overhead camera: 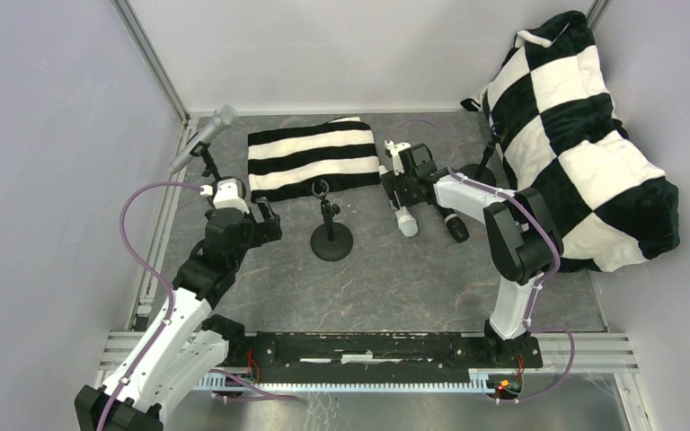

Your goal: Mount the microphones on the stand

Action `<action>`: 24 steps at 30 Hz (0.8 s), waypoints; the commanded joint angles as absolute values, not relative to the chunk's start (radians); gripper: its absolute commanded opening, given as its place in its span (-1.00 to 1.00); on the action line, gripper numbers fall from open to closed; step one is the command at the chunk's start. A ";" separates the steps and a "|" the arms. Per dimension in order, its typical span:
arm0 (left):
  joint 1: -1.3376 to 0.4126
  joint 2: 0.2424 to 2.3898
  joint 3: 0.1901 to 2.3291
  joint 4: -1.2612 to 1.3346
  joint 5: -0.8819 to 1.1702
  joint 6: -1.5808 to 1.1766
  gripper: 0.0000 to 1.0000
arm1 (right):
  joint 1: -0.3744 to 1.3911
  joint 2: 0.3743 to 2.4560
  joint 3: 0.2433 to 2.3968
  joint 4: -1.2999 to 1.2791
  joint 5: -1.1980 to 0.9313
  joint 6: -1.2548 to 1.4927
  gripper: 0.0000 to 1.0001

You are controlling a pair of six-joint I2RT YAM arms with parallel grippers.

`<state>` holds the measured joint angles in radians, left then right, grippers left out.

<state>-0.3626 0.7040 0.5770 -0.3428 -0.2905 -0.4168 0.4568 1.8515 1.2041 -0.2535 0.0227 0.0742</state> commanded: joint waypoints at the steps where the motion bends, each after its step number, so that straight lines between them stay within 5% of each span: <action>1: -0.366 0.695 0.619 -0.331 -0.309 -0.417 1.00 | 0.455 1.906 1.270 -0.248 0.003 0.070 0.38; 11: -0.366 0.688 0.619 -0.324 -0.291 -0.406 1.00 | 0.453 1.968 1.250 -0.256 0.011 0.036 0.10; 16: -0.366 0.686 0.625 -0.313 -0.268 -0.403 1.00 | 0.443 1.920 1.207 -0.227 -0.044 0.023 -0.34; 20: -0.366 0.681 0.640 -0.327 -0.219 -0.411 1.00 | 0.436 1.799 1.165 -0.161 -0.091 0.010 -0.92; 24: -0.365 0.675 0.692 -0.382 -0.189 -0.404 1.00 | 0.437 1.665 1.122 -0.107 -0.149 -0.037 -1.00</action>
<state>-0.3626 0.6952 0.6079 -0.3592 -0.2344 -0.4168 0.4385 1.8313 1.1435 -0.2188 -0.0727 0.0139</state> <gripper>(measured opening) 0.996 0.426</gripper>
